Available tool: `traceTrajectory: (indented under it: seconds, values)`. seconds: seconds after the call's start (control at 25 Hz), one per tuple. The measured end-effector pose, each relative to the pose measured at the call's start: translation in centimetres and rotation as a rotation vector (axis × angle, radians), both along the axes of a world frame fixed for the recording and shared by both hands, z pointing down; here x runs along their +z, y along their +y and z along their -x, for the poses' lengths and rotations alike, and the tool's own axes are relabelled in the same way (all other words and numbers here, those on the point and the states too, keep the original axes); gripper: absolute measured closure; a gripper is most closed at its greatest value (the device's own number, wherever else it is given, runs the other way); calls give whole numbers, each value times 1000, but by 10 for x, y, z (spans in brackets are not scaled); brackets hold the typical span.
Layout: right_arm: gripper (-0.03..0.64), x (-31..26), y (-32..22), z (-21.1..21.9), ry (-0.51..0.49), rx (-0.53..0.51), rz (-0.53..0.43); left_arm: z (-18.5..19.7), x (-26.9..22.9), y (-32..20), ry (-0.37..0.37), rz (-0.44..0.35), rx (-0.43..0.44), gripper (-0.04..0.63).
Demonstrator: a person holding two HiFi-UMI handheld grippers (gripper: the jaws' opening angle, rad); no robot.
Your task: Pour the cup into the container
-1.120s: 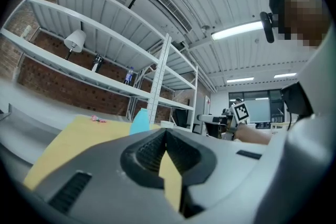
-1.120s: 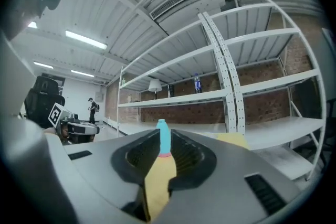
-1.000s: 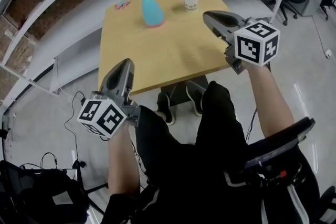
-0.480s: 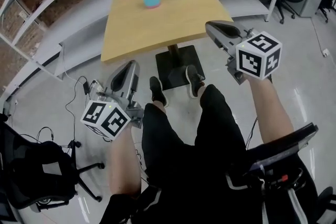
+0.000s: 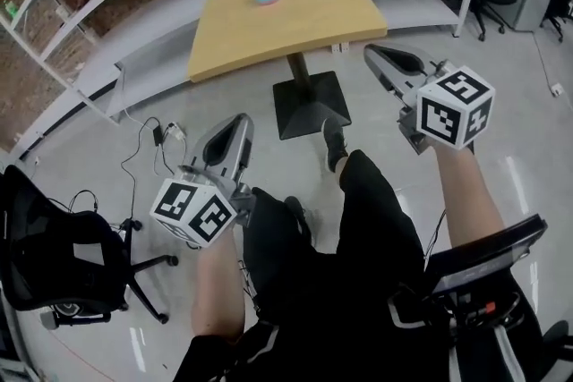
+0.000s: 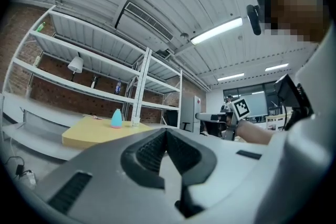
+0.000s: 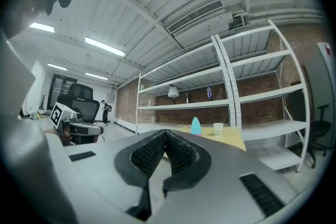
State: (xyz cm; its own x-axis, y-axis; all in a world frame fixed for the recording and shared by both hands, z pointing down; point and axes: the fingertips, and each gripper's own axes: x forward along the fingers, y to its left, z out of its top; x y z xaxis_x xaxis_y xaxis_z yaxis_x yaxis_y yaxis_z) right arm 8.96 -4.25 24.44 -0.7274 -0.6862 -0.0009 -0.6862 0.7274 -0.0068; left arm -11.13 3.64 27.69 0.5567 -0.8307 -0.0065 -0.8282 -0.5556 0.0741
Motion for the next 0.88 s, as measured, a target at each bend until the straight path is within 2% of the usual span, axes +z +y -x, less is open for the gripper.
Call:
traceTrajectory:
  seconds: [0.16,0.4,0.88]
  values:
    - [615,-1,35,5,12,-20,-4,3,2,30,13,-21,-32,603]
    - [615,0,90,-4,26,-50,-4,-8,9,76,45,0,-42,603]
    - [616,0,209,-59,17,-46,-19,-82,3,181,21,-10,-25,604]
